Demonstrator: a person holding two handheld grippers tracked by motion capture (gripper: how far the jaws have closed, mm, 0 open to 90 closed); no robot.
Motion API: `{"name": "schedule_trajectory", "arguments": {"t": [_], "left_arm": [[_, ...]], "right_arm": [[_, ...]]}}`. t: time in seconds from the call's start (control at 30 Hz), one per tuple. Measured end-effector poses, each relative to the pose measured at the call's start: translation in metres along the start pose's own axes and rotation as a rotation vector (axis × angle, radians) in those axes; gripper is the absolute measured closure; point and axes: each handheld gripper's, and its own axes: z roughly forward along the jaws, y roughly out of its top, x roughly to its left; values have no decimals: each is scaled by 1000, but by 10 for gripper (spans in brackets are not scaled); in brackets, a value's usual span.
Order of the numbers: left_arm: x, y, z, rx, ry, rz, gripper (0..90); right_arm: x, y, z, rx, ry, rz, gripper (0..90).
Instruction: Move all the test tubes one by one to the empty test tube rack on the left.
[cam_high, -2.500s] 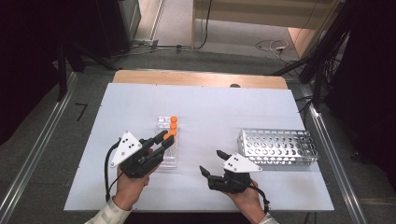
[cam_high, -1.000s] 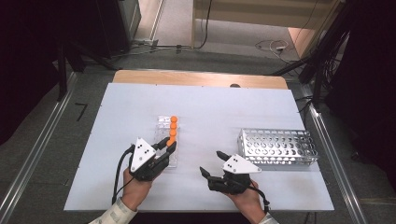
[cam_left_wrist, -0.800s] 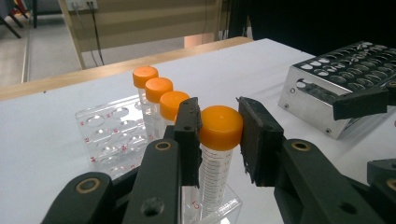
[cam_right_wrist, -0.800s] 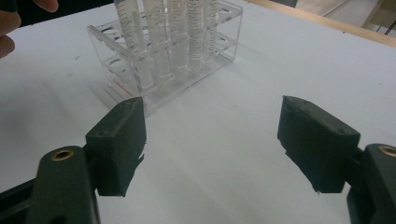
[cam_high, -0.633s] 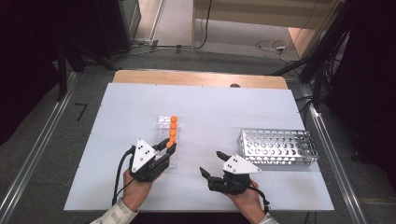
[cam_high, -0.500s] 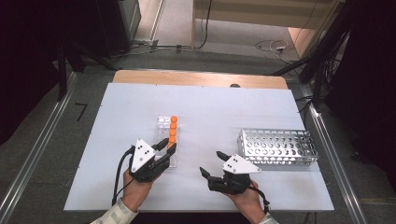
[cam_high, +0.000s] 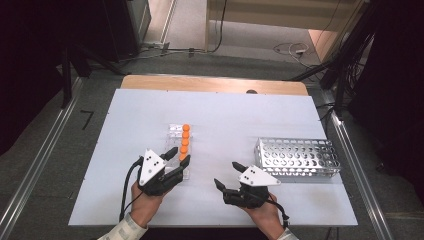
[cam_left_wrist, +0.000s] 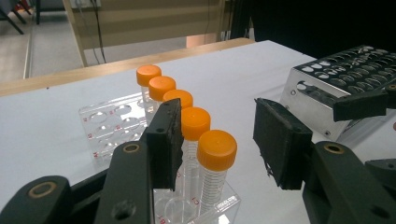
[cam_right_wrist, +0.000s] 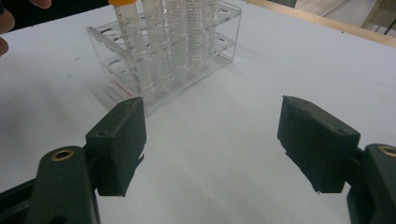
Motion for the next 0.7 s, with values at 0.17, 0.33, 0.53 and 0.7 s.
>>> {"name": "schedule_trajectory", "arguments": {"t": [0.17,0.33,0.53,0.7], "left_arm": [[1,1,-1,3,0,-8,467],[2,1,-3,5,6,-20,402],[3,1,-7,4,19,-36,315],[6,-1,-13,1,31,-41,293]], "right_arm": [[-1,0,-1,-6,-3,1,224],[-3,0,-4,-10,-6,4,224],[-8,0,-9,-20,-17,15,225],[-12,-1,-14,-23,-29,23,225]]}}
